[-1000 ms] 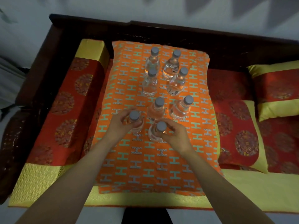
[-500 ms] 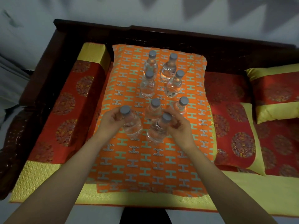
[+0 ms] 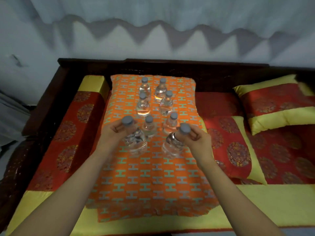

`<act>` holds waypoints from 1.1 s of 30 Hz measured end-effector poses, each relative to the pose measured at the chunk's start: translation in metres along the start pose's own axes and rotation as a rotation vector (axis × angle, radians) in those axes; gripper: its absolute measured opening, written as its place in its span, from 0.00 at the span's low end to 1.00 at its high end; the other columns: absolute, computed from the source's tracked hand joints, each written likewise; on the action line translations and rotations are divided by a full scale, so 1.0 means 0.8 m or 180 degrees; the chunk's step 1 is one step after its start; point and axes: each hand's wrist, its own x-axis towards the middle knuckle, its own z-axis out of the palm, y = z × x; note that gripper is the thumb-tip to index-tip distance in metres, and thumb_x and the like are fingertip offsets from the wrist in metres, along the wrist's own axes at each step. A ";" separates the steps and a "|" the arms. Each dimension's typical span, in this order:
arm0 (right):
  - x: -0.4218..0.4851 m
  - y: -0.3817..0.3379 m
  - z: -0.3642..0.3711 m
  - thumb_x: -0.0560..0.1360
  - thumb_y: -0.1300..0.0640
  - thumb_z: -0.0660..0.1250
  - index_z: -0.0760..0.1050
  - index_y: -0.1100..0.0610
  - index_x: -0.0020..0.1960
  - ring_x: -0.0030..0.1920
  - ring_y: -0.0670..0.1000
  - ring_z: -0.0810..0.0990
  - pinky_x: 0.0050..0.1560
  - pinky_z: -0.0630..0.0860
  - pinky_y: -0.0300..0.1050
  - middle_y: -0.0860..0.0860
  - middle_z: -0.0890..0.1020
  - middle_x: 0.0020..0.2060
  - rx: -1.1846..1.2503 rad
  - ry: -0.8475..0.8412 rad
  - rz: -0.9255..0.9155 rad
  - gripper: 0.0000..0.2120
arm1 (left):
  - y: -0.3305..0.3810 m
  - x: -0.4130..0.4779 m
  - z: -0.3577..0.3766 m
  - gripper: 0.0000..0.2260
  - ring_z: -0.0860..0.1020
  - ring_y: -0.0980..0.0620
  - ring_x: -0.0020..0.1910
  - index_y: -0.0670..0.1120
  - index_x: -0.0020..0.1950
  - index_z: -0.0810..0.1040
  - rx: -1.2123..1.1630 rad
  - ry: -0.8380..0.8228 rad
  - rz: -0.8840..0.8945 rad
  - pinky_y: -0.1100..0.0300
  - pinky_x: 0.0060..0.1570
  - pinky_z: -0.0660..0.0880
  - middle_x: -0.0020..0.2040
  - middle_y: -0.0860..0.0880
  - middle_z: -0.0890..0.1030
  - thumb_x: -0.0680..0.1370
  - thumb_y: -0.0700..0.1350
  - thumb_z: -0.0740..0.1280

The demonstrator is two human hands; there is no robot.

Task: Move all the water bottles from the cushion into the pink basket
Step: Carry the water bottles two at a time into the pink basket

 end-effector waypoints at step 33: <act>-0.467 -0.203 -0.665 0.67 0.62 0.76 0.81 0.54 0.55 0.50 0.48 0.85 0.47 0.79 0.39 0.51 0.86 0.48 -0.0654 0.3183 -0.0319 0.17 | 0.070 -0.255 0.750 0.13 0.83 0.55 0.51 0.45 0.53 0.84 0.0050 -0.2647 0.0533 0.65 0.46 0.77 0.49 0.53 0.86 0.68 0.41 0.76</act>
